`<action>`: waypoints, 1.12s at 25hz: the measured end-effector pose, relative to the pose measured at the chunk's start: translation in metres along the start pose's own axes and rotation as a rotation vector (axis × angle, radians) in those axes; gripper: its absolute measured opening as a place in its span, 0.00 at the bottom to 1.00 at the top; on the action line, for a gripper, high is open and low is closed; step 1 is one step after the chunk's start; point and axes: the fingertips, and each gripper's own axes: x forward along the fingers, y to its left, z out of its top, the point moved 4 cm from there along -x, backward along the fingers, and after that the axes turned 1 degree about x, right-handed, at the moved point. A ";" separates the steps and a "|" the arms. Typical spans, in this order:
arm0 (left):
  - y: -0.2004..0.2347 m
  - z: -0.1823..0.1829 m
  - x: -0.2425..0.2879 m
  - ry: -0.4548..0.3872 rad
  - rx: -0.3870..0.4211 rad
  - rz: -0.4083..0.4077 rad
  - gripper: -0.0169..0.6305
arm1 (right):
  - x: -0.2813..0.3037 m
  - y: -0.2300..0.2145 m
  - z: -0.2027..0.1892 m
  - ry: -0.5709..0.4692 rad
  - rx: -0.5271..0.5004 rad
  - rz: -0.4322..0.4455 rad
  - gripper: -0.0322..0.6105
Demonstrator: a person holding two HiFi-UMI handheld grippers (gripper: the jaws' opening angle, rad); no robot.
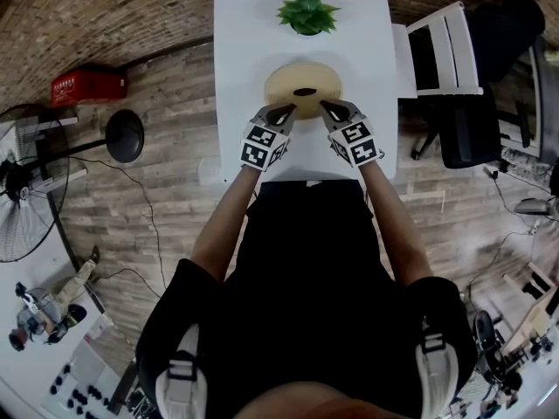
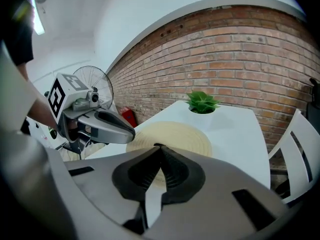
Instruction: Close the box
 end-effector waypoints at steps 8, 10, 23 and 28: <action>0.001 0.026 -0.021 -0.085 0.036 0.029 0.07 | -0.022 -0.008 0.014 -0.056 0.000 -0.037 0.05; 0.001 0.031 -0.026 -0.097 0.041 0.029 0.07 | -0.026 -0.008 0.013 -0.057 -0.003 -0.038 0.05; 0.011 0.017 -0.038 -0.080 0.022 0.058 0.07 | -0.036 -0.008 0.000 -0.086 0.015 -0.023 0.05; 0.013 0.010 -0.040 -0.073 0.009 0.061 0.07 | -0.037 -0.009 -0.001 -0.090 0.011 -0.025 0.05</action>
